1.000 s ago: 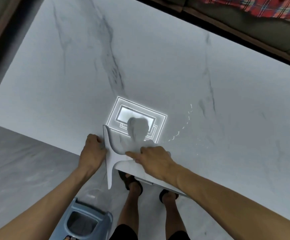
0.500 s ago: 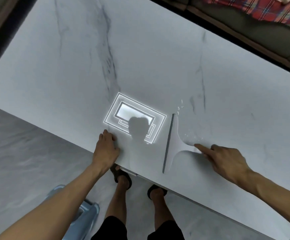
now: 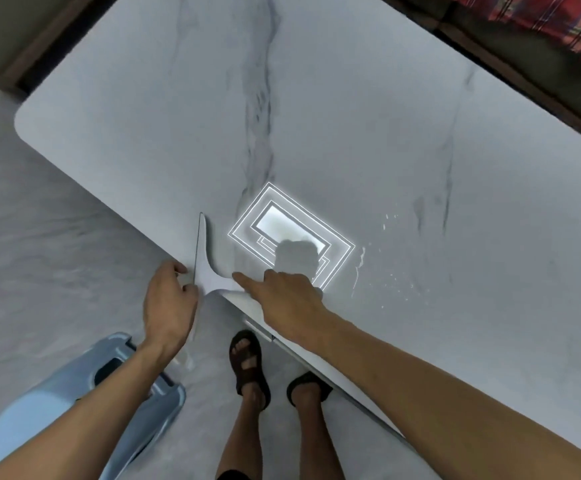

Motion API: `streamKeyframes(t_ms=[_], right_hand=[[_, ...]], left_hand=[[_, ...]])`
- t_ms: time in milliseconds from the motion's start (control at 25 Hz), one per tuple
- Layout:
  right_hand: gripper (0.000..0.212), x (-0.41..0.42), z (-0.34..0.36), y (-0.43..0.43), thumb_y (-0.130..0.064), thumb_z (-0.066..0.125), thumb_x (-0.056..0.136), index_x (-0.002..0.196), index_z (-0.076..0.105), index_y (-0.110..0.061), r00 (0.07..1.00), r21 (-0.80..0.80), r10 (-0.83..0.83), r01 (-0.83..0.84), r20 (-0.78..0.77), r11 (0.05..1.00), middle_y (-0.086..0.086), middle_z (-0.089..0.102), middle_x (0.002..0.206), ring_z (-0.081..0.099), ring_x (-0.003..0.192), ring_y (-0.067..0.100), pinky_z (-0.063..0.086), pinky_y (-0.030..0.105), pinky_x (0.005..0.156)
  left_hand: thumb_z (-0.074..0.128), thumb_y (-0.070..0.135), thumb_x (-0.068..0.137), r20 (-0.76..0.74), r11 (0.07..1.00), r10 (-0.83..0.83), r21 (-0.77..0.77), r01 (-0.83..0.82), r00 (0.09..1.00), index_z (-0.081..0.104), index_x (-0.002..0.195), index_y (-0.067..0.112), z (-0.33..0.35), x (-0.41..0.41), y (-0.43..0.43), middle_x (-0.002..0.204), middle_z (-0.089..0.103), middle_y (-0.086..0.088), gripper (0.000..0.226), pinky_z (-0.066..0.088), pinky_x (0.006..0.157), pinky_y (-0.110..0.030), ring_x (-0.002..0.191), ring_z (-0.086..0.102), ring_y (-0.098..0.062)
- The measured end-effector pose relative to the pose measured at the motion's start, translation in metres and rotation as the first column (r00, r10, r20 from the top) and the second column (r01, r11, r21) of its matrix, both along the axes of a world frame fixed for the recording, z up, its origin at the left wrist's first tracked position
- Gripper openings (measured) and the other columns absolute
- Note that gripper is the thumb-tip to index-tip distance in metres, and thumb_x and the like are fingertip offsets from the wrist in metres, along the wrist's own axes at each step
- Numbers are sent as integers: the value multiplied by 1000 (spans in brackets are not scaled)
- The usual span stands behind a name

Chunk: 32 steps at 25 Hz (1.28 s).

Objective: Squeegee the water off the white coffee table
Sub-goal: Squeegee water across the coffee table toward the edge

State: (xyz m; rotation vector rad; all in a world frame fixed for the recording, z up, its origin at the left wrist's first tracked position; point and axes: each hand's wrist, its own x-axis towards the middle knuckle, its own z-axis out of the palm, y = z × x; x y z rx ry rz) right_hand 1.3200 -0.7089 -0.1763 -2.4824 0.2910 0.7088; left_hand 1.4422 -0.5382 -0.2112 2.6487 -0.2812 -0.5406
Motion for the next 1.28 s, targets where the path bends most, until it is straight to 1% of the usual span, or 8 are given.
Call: streamKeyframes(t_ms=[160,280,400,560,760,920,1080,1280], right_hand=[[79,-1,-10,-15,-3,45,87,150,16,-41,999,-31,32,-32,1,999,10,52,99,50,67,29,52,42,67],[75,-54,-6,-46,-8,43,89,150,15,-43,998,-87,19,-24,-62,996,7,51,96,55,73,30,39,33,61],[68,-134,5,-86,-17,41,95,148,13,-48,993,-152,-64,48,-98,987,-1,47,88,58,80,26,42,33,62],[51,-234,21,-126,-32,31,100,147,19,-49,968,-251,-232,204,-91,946,-6,50,83,57,74,20,44,31,59],[47,-311,42,-152,-35,30,99,143,29,-49,948,-398,-301,239,-100,886,-10,52,77,56,63,17,40,28,50],[50,-298,53,-126,-28,46,95,141,37,-46,971,-381,-237,205,-38,902,-8,55,77,57,60,20,40,28,46],[68,-228,26,-69,-18,47,91,146,19,-48,996,-148,-41,30,-76,989,2,55,92,57,78,27,35,33,55],[71,-211,3,-59,-13,43,92,146,14,-48,993,-103,11,-23,-119,994,4,52,98,55,82,28,42,37,61]], left_hand=[[59,11,82,-70,998,-59,4,59,996,45,102,22,-6,-4,-7,102,56,4,27,40,71,-30,78,54,-17],[56,4,79,-173,978,-207,-7,209,963,44,96,17,-4,-20,-25,97,55,-1,24,41,66,-31,82,54,-21],[52,0,74,-217,924,-378,-33,380,900,41,85,16,0,-47,-54,94,48,-6,22,38,64,-31,81,52,-25],[52,3,74,-327,823,-509,84,561,796,50,102,4,-4,-84,-90,118,41,-16,28,44,87,-37,110,44,-34],[48,6,81,-448,756,-476,232,612,757,43,116,-2,0,-94,-102,152,6,-39,35,29,113,-51,143,8,-49],[49,2,80,-365,772,-504,214,598,783,48,105,-3,8,-96,-98,140,31,-34,25,38,103,-48,130,31,-47],[47,-8,77,-208,758,-608,134,638,766,51,95,-2,14,-95,-89,106,48,-21,19,32,68,-35,87,50,-36],[48,-8,78,-174,694,-687,132,708,706,52,97,-3,11,-101,-80,105,49,-20,19,30,67,-32,84,51,-35]])
